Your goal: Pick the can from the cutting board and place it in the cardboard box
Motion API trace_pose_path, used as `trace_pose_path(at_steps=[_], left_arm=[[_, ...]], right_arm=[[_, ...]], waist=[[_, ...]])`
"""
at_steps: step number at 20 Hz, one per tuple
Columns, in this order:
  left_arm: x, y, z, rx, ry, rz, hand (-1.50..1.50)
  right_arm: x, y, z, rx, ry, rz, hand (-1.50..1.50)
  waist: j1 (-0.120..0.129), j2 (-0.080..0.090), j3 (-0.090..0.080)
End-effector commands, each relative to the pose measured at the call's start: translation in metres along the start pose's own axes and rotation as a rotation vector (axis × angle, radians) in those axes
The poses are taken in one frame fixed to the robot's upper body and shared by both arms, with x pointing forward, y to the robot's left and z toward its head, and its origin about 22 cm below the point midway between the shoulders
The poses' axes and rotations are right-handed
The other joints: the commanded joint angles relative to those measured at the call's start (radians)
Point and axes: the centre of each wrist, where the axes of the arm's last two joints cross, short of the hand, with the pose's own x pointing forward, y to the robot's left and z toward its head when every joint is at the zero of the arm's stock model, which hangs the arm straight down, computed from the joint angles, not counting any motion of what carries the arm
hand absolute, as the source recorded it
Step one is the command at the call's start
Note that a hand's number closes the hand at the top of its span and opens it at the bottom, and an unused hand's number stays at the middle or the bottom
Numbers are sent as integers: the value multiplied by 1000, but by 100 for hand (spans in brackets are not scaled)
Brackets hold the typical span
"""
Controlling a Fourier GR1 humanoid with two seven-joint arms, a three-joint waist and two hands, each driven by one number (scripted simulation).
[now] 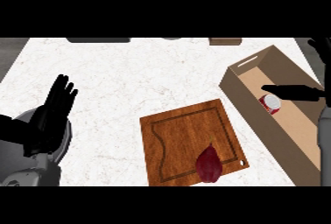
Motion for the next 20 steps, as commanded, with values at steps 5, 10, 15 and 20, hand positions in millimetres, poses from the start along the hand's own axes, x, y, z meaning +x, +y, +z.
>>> trace_pose_path(at_steps=[5, 10, 15, 20], left_arm=[[-12, 3, 9, -2, 0, -3, 0], [-9, 0, 7, -12, -1, -2, 0], [21, 4, 14, 8, -18, -14, 0], [7, 0, -7, -7, -1, 7, 0]], right_arm=[[-26, -43, 9, -86, 71, -389, -150], [-58, -92, 27, -173, 44, -405, -150], [-82, -129, 40, -209, 50, -432, -150], [-104, -139, 58, -222, 60, -430, -150]], waist=[[1, 1, -1], [3, 3, -1], [9, 2, 0], [5, 3, -1]])
